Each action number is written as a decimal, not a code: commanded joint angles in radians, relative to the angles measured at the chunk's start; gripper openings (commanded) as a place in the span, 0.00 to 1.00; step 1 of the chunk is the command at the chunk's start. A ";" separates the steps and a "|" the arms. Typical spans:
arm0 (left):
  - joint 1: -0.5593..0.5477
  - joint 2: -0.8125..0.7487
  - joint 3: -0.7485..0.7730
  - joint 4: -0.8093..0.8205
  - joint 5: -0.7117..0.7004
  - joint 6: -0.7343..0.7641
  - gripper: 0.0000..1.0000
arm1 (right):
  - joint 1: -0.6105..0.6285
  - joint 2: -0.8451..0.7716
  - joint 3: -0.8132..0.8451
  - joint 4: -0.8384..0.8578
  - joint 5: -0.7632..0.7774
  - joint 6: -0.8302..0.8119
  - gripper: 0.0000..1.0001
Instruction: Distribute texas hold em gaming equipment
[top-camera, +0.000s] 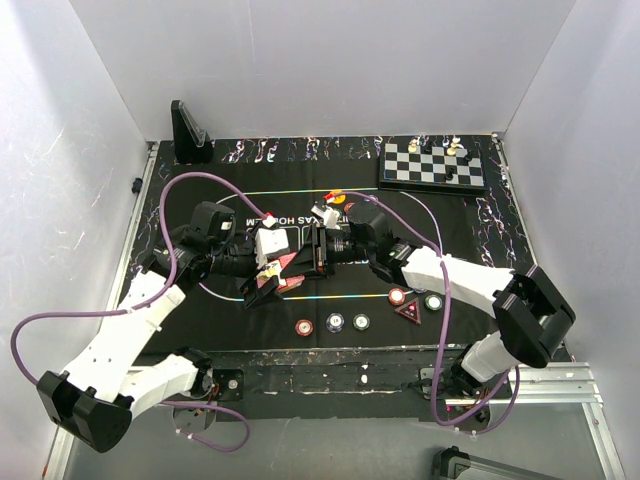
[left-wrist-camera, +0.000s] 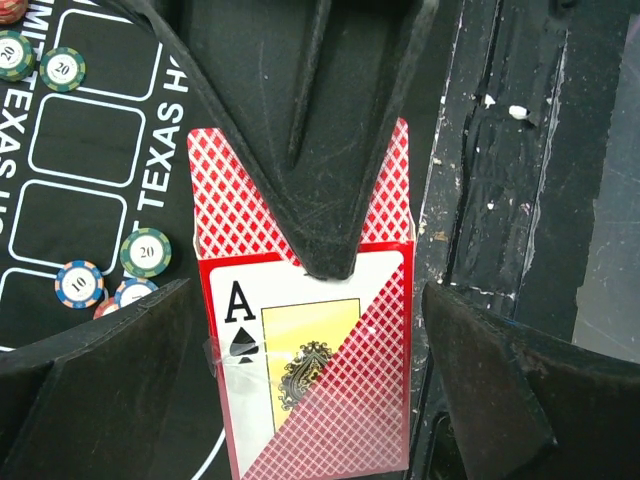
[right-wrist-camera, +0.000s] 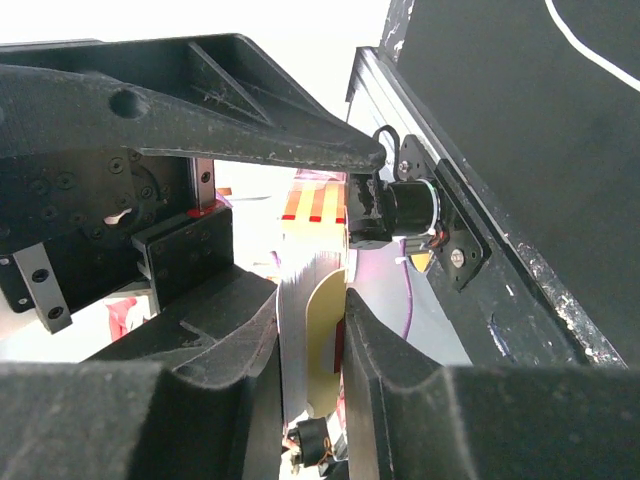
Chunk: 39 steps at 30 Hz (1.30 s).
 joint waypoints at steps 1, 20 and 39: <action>-0.002 -0.024 0.023 0.032 0.016 0.015 0.98 | 0.009 -0.002 0.027 0.095 -0.007 0.022 0.23; -0.035 -0.001 0.033 0.009 0.005 0.047 0.60 | 0.009 0.015 0.044 0.083 0.001 0.024 0.22; -0.040 -0.005 0.031 -0.035 -0.023 0.030 0.47 | -0.009 -0.029 0.026 -0.063 0.036 -0.062 0.59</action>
